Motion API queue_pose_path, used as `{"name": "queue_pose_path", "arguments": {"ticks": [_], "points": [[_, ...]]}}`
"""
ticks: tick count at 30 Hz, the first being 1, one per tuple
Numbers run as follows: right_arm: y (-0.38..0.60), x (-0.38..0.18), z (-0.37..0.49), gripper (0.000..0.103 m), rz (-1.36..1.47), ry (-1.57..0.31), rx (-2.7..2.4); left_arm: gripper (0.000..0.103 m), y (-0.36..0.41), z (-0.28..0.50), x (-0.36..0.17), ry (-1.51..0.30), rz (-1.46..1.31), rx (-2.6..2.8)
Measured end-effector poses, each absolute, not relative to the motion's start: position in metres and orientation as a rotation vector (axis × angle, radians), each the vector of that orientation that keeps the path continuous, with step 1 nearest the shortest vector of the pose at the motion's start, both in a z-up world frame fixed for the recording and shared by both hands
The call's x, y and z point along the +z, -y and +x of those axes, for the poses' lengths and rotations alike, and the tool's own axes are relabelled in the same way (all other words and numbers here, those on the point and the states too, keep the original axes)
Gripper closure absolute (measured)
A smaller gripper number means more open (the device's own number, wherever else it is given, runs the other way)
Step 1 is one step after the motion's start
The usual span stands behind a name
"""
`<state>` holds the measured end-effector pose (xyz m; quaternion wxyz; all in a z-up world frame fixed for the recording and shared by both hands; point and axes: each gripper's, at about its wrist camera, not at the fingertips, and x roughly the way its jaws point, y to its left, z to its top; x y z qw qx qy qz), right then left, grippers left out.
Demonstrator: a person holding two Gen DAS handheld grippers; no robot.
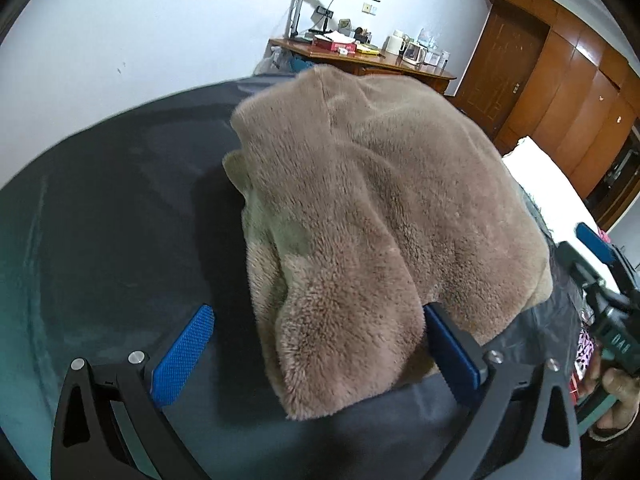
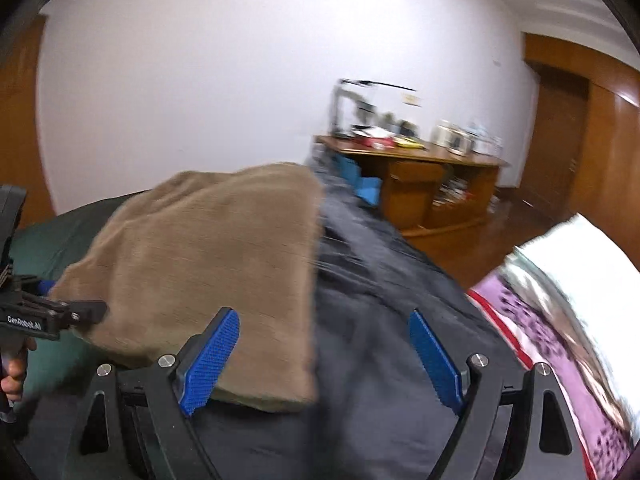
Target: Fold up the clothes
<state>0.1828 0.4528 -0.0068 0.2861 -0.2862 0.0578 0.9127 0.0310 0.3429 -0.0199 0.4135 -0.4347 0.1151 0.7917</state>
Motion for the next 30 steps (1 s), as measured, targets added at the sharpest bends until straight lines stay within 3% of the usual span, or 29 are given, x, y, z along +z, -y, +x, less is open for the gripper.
{"name": "queue_pose_path", "arguments": {"ticks": [6, 11, 15, 23, 30], "points": [[-0.415, -0.019, 0.122, 0.015, -0.848, -0.024, 2.53, 0.0, -0.33, 0.008, 0.012, -0.229, -1.041, 2.077], [-0.41, -0.033, 0.107, 0.014, -0.871, -0.057, 2.544, 0.0, -0.339, -0.013, 0.026, -0.161, -1.019, 2.101], [-0.412, -0.039, 0.109, 0.014, -0.842, -0.108, 2.557, 0.0, -0.375, -0.018, 0.027, -0.232, -1.006, 2.119], [-0.415, -0.041, 0.11, 0.013, -0.824, -0.115, 2.57, 0.0, -0.437, -0.06, 0.004, -0.317, -1.144, 2.115], [-0.415, -0.042, 0.109, 0.013, -0.833, -0.108, 2.571, 0.0, -0.438, -0.086, -0.027, -0.319, -1.247, 2.11]]}}
